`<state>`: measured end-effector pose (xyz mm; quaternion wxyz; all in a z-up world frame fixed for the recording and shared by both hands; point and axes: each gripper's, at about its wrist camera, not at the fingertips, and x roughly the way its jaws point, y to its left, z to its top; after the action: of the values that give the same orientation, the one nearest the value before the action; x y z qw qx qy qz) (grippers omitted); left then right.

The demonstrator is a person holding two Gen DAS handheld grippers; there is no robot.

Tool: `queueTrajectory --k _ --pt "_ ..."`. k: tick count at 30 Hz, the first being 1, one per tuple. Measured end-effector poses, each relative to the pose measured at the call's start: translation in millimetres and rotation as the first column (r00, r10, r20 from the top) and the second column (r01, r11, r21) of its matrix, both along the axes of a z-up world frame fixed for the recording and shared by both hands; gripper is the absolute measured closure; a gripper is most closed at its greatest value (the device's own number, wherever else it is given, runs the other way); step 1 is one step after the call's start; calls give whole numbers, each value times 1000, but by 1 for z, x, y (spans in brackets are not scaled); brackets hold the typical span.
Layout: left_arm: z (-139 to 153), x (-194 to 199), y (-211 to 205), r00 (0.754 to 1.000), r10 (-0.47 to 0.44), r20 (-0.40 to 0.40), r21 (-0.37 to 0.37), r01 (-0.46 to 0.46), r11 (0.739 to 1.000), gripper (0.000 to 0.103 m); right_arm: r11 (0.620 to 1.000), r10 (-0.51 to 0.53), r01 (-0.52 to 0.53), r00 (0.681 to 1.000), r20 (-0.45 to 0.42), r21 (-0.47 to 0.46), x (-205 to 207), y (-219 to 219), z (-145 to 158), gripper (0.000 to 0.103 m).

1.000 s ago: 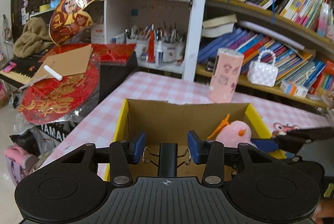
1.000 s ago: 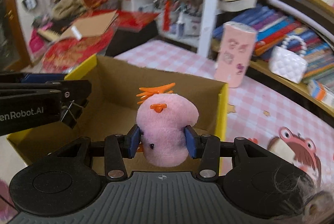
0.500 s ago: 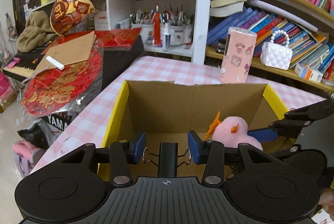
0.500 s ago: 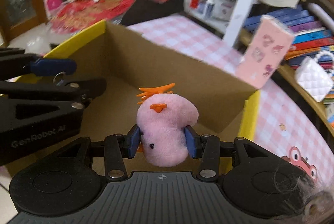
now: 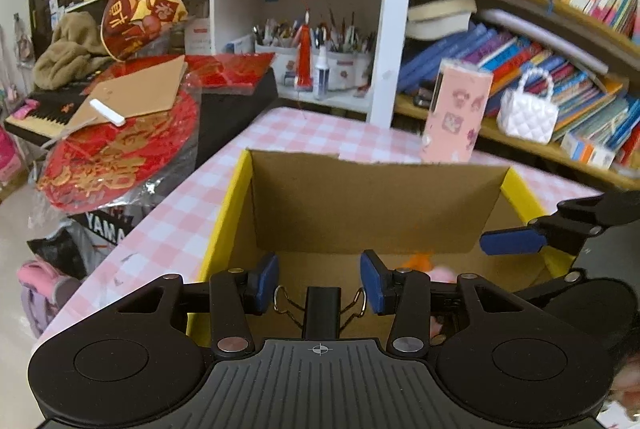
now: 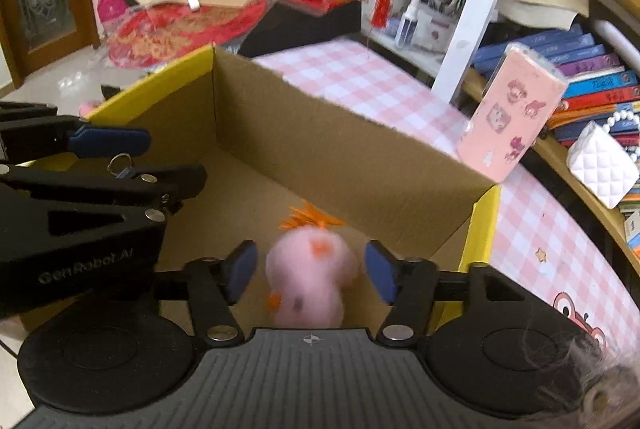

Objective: Organize objects
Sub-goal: 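Open the right tool to drop the chick while the left tool drops the clip into the box, then withdraw both open tools from the box back toward the toys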

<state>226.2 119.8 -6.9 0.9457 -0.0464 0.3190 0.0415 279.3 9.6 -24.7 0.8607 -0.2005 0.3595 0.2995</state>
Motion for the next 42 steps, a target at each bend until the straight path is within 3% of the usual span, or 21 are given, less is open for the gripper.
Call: queueTrajectory --k 2,5,12,18,26,34,42 --pt "6 -7 0 999 -2 33 4 2 1000 59 1000 -17 16 1000 13 12 -3 -3 3 38" --pt "19 -21 -1 995 0 96 29 -3 1000 45 997 -52 50 998 33 65 -10 -11 13 38" --pt "50 -57 3 978 14 206 38 -23 999 26 974 -159 133 978 138 184 -46 -27 45 37" --pt "62 -89 12 969 36 244 28 -44 999 24 934 -284 229 942 181 273 -81 -41 61 33" --pt "56 -135 22 967 80 240 35 -91 995 22 897 -374 304 910 181 322 -137 -49 59 32" --pt "37 -177 30 984 86 153 36 -92 995 21 871 -429 375 895 119 319 -189 -48 42 31" --pt "22 -205 27 990 91 105 86 -100 991 17 855 -466 432 883 57 288 -228 -49 20 31"
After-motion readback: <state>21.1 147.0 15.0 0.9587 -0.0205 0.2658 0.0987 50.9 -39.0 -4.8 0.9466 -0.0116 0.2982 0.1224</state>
